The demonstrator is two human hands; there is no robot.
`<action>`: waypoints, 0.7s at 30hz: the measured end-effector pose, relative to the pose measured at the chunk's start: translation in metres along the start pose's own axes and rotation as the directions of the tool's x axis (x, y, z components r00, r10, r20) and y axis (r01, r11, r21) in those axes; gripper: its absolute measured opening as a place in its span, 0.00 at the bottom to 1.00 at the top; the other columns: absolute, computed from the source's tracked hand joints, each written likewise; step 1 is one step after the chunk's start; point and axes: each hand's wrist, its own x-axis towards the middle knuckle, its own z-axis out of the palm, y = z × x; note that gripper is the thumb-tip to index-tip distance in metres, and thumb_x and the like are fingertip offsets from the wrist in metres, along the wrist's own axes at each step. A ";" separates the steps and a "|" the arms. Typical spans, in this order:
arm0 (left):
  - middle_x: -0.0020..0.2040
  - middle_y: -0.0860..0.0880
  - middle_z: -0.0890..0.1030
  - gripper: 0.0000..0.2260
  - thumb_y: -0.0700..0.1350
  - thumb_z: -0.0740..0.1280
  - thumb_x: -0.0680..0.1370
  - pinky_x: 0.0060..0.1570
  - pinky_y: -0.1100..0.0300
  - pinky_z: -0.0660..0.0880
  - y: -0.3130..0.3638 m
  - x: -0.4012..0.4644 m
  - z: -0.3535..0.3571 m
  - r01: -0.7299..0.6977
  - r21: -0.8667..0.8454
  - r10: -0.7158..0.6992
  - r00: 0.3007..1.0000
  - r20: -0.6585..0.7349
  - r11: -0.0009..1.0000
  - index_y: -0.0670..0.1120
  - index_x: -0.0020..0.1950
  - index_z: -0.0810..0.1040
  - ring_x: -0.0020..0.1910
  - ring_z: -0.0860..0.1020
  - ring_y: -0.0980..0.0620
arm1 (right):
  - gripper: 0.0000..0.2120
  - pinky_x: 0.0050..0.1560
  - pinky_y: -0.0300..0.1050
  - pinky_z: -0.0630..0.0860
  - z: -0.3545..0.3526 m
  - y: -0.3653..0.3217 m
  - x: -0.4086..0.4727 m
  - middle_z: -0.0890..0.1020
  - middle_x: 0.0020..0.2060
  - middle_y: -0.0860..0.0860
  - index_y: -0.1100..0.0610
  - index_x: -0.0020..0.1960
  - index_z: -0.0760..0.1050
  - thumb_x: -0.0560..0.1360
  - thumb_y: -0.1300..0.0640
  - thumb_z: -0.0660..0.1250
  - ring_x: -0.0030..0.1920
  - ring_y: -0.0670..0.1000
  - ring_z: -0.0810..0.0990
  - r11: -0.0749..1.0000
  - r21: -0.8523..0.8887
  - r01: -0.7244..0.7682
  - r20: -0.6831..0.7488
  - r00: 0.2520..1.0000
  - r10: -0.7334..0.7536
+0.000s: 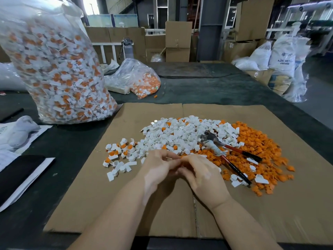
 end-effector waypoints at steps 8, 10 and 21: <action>0.45 0.53 0.79 0.04 0.43 0.70 0.75 0.36 0.69 0.65 -0.012 0.009 -0.030 -0.100 0.643 0.339 0.904 -0.260 0.759 0.52 0.44 0.78 0.40 0.73 0.60 | 0.06 0.40 0.47 0.80 0.002 0.003 0.003 0.82 0.38 0.52 0.62 0.43 0.79 0.69 0.71 0.71 0.40 0.51 0.80 0.998 -0.060 -0.030 -0.078 0.997 0.026; 0.51 0.51 0.75 0.06 0.44 0.70 0.75 0.42 0.65 0.66 -0.015 0.013 -0.039 -0.007 0.748 0.340 0.893 -0.294 0.664 0.50 0.52 0.80 0.45 0.73 0.55 | 0.07 0.40 0.45 0.80 0.002 0.003 0.003 0.82 0.38 0.51 0.62 0.43 0.79 0.68 0.71 0.72 0.40 0.50 0.81 0.997 -0.066 -0.034 -0.086 0.996 0.028; 0.39 0.54 0.79 0.03 0.43 0.66 0.78 0.34 0.72 0.67 -0.011 0.012 -0.032 -0.190 0.549 0.360 0.907 -0.220 0.814 0.51 0.49 0.78 0.36 0.76 0.61 | 0.08 0.50 0.42 0.76 0.002 0.006 0.003 0.82 0.42 0.54 0.63 0.49 0.80 0.70 0.70 0.70 0.46 0.52 0.80 0.993 -0.061 -0.099 -0.151 0.985 0.089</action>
